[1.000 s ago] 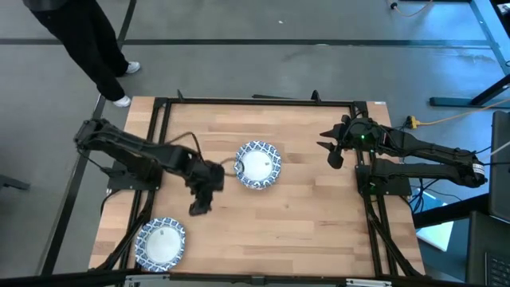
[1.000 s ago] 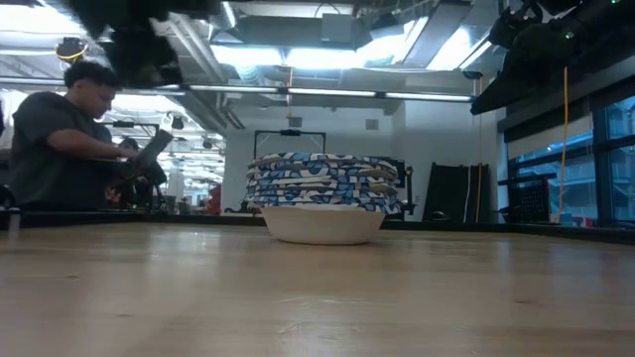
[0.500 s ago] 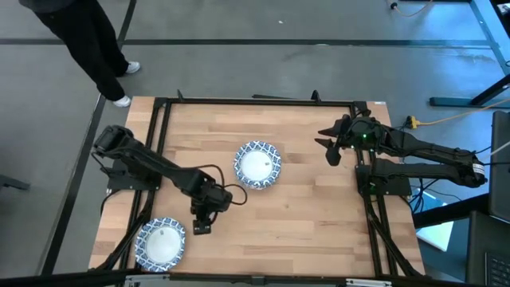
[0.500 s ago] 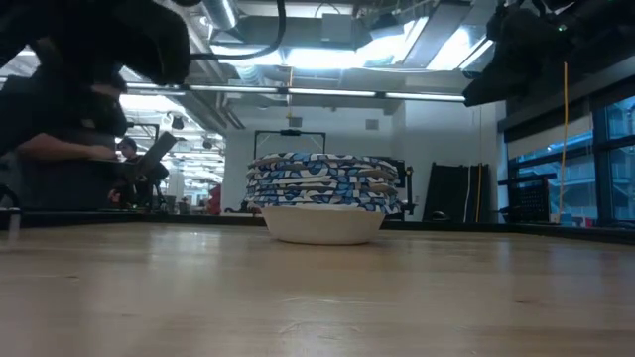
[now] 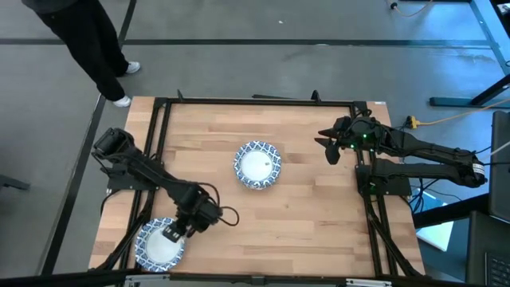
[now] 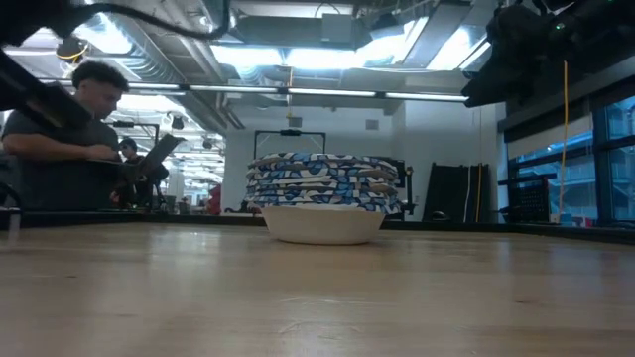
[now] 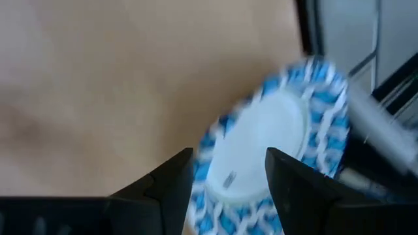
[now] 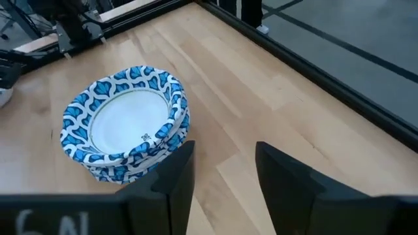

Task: Nest bowls inside each other
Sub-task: Stack the white bowl on top of the other white bowls

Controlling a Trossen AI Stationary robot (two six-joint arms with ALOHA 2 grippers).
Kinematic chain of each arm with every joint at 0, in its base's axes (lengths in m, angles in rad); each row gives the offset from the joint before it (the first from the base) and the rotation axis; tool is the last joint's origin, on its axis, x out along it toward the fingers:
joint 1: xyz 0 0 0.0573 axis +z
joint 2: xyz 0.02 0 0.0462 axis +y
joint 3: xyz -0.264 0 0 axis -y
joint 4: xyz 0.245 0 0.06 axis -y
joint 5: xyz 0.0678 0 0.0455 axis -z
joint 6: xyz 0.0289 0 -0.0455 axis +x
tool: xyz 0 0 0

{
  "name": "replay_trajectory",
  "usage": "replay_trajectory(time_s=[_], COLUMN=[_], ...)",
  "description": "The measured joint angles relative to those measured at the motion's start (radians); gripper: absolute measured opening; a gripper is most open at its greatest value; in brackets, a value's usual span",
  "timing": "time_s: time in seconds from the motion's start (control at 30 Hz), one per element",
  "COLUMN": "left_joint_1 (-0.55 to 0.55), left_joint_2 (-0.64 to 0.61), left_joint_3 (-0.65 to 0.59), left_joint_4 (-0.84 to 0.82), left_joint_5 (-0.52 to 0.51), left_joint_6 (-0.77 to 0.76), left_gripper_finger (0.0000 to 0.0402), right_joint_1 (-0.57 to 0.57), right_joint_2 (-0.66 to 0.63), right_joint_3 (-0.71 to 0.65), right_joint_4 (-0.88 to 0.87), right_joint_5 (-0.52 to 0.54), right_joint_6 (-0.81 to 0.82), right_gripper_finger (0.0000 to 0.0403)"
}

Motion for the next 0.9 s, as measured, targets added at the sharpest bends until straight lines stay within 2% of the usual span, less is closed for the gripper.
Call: replay_trajectory(time_s=[0.1, 0.27, 0.6, 0.9], left_joint_1=[0.001, 0.016, 0.024, 0.01], left_joint_2=[0.0, 0.001, 0.135, 0.155], left_joint_3=[0.0, 0.0, -0.012, -0.012], left_joint_4=[-0.053, -0.033, -0.037, -0.043], left_joint_5=[-0.013, 0.008, 0.063, 0.05], left_joint_6=[0.04, 0.063, 0.163, 0.2], left_gripper_finger=[0.0185, 0.0185, 0.0185, 0.0171], right_joint_1=[0.0, 0.0, 0.0, 0.0], right_joint_2=[0.0, 0.0, 0.0, 0.0], right_joint_3=[0.0, 0.0, 0.0, 0.0], right_joint_4=[0.0, 0.0, 0.0, 0.0], right_joint_5=[0.0, 0.0, 0.0, 0.0], right_joint_6=[0.02, 0.02, 0.02, 0.018], right_gripper_finger=[0.0162, 0.0162, 0.0162, 0.0162])
